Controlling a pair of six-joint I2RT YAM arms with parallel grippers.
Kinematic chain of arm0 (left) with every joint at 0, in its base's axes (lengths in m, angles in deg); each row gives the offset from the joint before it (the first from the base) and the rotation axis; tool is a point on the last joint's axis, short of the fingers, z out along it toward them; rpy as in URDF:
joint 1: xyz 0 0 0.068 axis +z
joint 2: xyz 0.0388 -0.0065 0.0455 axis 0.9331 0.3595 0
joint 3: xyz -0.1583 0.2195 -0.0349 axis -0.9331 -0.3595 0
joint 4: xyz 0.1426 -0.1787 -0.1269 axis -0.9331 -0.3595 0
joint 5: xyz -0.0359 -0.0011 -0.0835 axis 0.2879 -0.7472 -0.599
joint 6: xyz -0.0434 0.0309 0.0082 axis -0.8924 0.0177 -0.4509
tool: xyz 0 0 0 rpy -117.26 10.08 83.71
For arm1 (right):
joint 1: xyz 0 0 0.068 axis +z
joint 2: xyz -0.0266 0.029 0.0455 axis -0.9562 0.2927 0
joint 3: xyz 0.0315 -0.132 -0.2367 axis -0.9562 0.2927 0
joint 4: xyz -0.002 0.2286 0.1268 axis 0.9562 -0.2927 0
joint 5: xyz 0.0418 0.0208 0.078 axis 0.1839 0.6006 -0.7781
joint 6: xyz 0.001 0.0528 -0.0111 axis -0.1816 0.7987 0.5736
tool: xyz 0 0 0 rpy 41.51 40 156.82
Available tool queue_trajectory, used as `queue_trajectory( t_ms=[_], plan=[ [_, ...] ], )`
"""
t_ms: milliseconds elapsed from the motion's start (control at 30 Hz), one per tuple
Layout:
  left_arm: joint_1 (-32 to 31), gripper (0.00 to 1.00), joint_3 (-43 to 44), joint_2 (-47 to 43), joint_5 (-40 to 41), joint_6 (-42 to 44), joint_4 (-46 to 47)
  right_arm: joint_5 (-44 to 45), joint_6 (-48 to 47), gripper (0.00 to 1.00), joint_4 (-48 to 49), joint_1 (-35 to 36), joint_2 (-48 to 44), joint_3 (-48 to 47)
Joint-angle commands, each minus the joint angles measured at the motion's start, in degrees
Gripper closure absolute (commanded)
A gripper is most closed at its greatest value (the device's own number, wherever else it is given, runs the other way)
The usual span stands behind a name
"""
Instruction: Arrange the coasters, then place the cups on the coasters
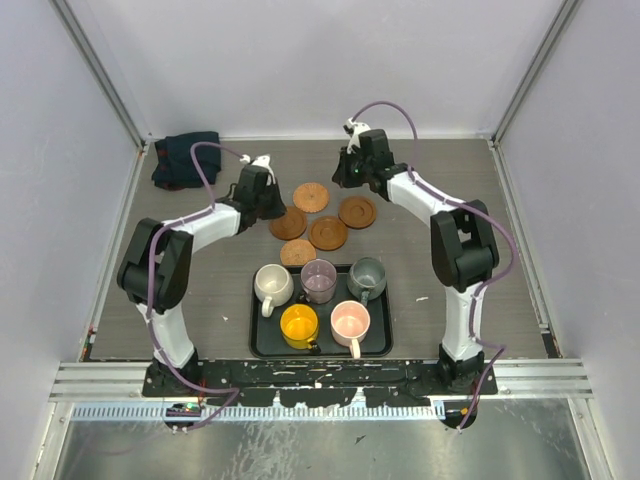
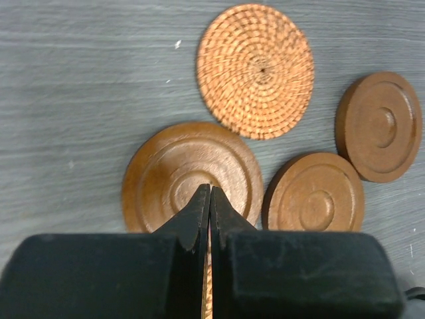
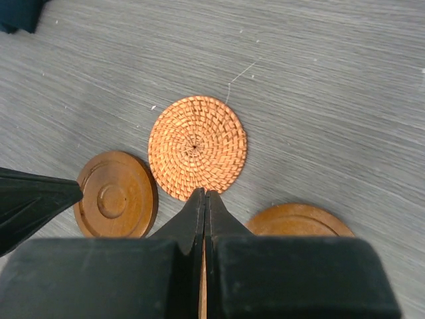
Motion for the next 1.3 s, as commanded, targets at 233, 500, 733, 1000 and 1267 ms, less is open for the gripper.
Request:
queue_trajectory(
  t_ms=[233,500,733,1000,1267],
  plan=[
    [-0.1,1.00,7.8,5.7,-6.9,2.6,-2.9,-7.5,-5.9,0.99,-7.0,3.8,11.9,-16.0],
    [-0.1,1.00,10.3,7.2,-5.6,3.9,-9.2,-8.2,-4.6,0.98,-10.0,5.3,17.6,-21.3],
    [0.1,1.00,15.1,11.2,-3.1,4.7,-16.0,-6.1,-3.5,0.98,-12.0,5.9,20.2,-22.6],
    [1.9,1.00,20.9,16.0,-2.5,6.1,-22.2,0.0,-3.5,0.98,-15.4,5.4,23.0,-25.5],
    [4.0,1.00,28.6,20.3,-0.3,8.5,-27.5,5.4,0.5,0.98,-16.7,1.6,23.6,-26.8]
  ],
)
